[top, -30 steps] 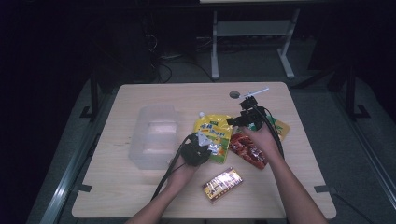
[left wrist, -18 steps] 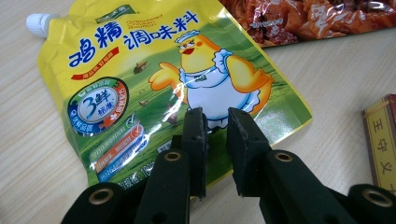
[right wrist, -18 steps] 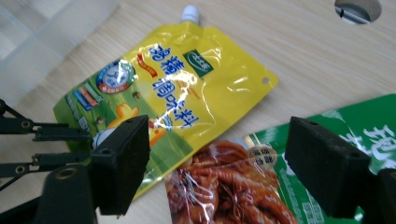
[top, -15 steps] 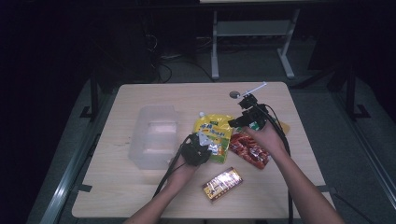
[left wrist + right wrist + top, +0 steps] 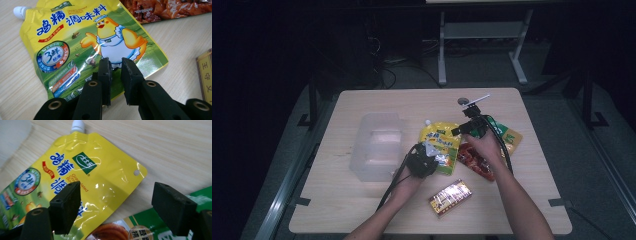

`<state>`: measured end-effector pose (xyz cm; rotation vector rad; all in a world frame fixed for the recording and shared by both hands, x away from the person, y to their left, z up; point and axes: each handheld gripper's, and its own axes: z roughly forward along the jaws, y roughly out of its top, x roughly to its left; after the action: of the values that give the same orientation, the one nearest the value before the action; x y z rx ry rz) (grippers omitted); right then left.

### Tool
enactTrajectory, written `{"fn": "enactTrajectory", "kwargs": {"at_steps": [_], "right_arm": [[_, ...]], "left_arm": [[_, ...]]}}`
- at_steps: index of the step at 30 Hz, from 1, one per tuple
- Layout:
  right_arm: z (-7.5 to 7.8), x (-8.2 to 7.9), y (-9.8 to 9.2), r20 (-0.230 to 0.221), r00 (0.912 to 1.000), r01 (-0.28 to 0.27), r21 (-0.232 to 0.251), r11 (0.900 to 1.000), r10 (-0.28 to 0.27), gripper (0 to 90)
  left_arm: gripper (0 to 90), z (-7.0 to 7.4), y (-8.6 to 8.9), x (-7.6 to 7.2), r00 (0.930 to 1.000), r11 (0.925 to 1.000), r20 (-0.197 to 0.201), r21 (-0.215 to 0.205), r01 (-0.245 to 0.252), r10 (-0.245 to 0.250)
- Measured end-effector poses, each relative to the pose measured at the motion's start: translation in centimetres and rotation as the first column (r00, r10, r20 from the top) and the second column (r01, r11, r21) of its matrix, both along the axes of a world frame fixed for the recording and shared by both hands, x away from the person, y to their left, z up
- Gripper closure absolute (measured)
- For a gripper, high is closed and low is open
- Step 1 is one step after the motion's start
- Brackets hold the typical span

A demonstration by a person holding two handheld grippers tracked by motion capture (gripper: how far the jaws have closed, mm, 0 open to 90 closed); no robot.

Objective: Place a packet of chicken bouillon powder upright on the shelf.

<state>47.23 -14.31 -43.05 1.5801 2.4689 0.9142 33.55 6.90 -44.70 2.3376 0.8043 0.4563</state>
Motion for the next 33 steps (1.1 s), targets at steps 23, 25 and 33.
{"fn": "enactTrajectory", "kwargs": {"at_steps": [23,25,33], "right_arm": [[-2.4,0.5,-0.1,-0.083,0.9965,0.005,0.104,0.995,0.004,53.9],[-2.5,0.5,-0.1,-0.087,0.9960,-0.009,0.111,0.994,0.019,54.3],[-2.6,0.4,0.3,-0.086,0.9936,-0.057,0.177,0.983,0.073,66.8]], "left_arm": [[78.4,-0.3,0.0,-0.1,0.9999,0.9999,0.003,0.011,0.012,-0.012],[78.4,-0.3,0.0,-0.1,0.9999,0.9998,0.002,0.012,0.014,-0.014],[78.6,-0.3,0.0,0.0,0.9999,0.9998,0.002,0.007,0.017,-0.017]]}}
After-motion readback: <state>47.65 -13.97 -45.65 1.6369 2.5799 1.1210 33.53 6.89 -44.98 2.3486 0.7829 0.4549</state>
